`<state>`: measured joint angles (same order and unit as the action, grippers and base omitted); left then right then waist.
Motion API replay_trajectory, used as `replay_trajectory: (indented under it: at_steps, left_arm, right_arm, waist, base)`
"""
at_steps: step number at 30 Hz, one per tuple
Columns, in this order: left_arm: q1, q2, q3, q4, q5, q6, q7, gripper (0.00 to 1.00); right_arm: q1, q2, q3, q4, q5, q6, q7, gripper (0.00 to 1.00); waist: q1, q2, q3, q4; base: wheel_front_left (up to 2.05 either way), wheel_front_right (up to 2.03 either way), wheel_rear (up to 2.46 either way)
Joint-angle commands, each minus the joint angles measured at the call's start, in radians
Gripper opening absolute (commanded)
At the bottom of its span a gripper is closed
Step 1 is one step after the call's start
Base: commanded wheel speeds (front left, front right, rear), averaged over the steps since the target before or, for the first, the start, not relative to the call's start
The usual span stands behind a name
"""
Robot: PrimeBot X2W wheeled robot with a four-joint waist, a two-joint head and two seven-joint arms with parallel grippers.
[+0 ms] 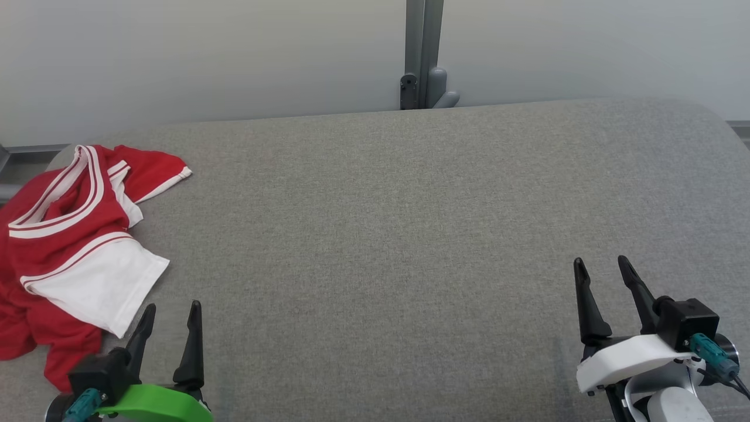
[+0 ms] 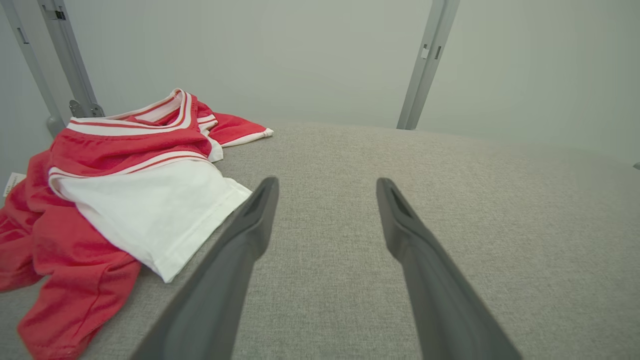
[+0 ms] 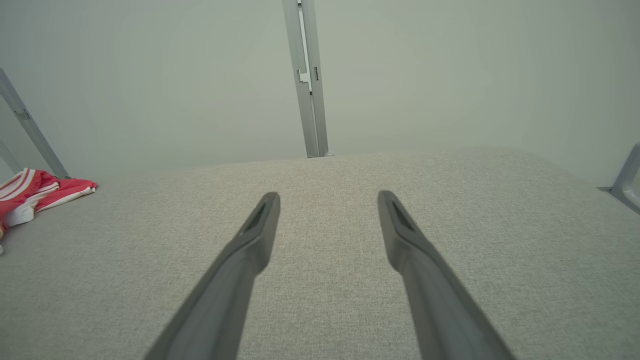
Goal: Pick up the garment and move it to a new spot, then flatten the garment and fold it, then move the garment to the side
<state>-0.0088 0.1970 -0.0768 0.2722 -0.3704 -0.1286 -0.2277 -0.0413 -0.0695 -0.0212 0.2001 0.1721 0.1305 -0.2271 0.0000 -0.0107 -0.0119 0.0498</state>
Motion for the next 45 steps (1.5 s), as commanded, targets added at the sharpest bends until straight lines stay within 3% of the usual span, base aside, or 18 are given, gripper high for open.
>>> replay_trajectory:
  at_steps: [1,19,39,45]
  left_arm:
    - [0.004,0.009,-0.007,0.000,0.009,-0.003,-0.008,1.00]
    - [0.006,0.031,-0.037,0.024,0.046,-0.004,-0.039,1.00]
    - [-0.001,0.035,-0.042,0.040,0.043,-0.004,-0.038,1.00]
    - [-0.011,0.039,-0.054,0.039,0.044,-0.004,-0.038,1.00]
  right_arm:
    - [0.009,-0.002,-0.004,-0.004,-0.019,0.000,-0.008,1.00]
    - [0.024,-0.002,-0.017,-0.003,-0.123,0.000,-0.041,1.00]
    - [0.019,-0.005,-0.022,0.008,-0.107,0.000,-0.040,1.00]
    - [0.029,-0.005,-0.018,0.001,-0.112,0.000,-0.040,1.00]
  waist:
    - [0.0000,0.0091,0.000,0.000]
    - [0.0000,0.0107,-0.001,0.000]
    - [0.0000,0.0107,-0.002,0.006]
    - [0.0000,0.0107,-0.001,0.038]
  base:
    - [0.00,0.00,0.00]
    - [0.00,0.00,0.00]
    - [0.00,0.00,0.00]
    - [0.00,0.00,0.00]
